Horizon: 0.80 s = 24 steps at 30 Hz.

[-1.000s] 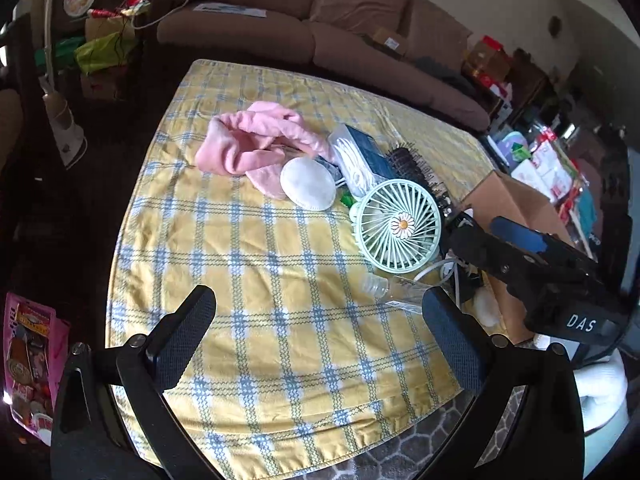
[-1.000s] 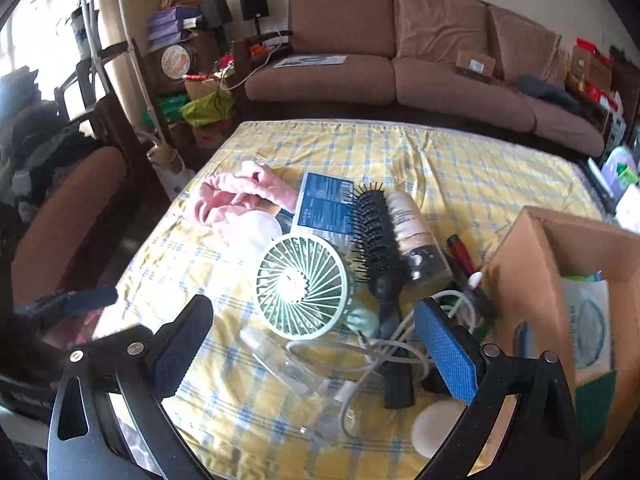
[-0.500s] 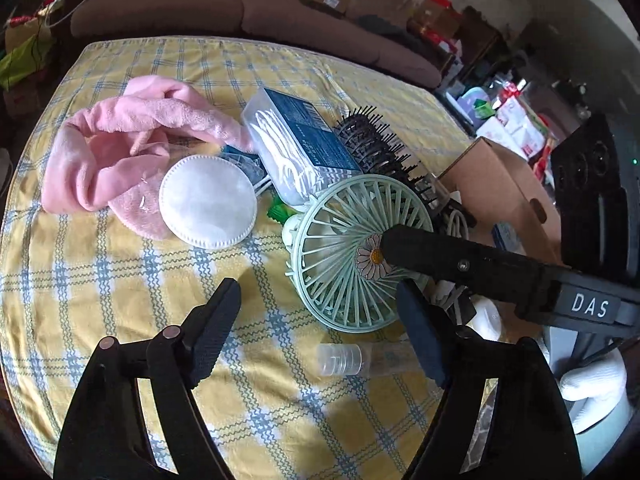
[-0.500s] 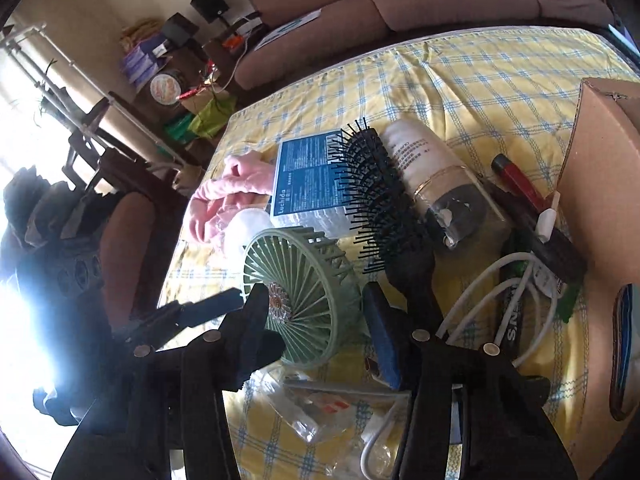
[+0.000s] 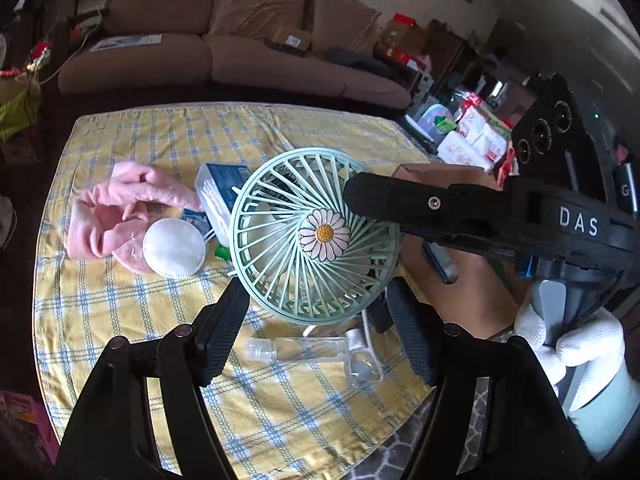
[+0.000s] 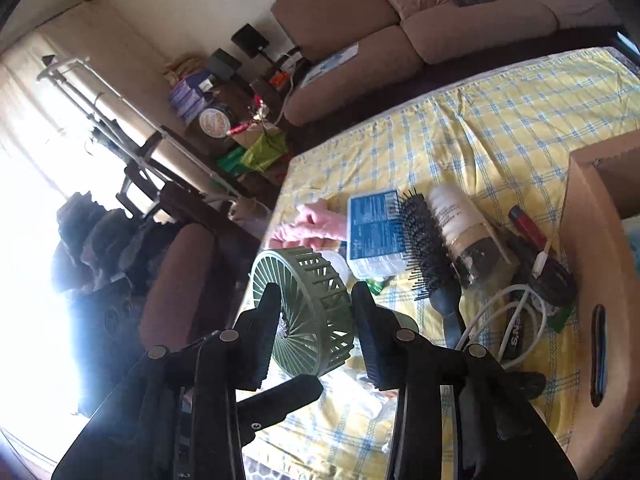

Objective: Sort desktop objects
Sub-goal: 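Carry the fan into the cardboard box and open the right gripper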

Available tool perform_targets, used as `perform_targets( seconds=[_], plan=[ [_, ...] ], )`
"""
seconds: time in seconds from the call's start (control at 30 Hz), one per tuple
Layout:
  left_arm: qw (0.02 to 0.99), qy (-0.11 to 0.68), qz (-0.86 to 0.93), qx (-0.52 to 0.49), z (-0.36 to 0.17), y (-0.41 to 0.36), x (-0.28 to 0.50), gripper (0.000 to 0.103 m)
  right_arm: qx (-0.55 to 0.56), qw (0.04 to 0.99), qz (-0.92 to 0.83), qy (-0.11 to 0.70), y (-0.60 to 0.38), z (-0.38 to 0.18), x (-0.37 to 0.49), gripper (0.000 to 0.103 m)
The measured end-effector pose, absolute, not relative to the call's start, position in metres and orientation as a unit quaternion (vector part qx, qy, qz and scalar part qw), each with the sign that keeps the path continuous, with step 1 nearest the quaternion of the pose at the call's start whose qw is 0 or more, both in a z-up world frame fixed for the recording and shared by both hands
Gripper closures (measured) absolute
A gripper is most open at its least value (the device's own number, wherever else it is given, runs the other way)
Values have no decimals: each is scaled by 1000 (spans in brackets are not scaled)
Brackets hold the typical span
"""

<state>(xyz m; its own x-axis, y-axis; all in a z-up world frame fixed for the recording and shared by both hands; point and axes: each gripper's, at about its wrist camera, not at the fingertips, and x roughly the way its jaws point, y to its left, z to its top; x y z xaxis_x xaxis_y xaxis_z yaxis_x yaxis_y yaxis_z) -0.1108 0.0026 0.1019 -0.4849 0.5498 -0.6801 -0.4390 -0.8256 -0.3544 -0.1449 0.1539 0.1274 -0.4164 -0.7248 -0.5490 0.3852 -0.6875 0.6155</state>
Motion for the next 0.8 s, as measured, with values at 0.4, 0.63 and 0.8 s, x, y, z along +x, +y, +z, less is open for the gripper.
perform_targets(
  seconds=[0.4, 0.63, 0.8],
  plan=[
    [413, -18, 812, -411, 172, 235, -125, 27, 365, 272, -864, -214, 352, 205, -129, 67],
    [448, 44, 768, -455, 133, 407, -156, 27, 386, 176, -862, -278, 510, 158, -170, 67],
    [431, 90, 742, -505, 81, 481, -185, 25, 425, 113, -853, -280, 566, 109, -210, 65]
  ],
)
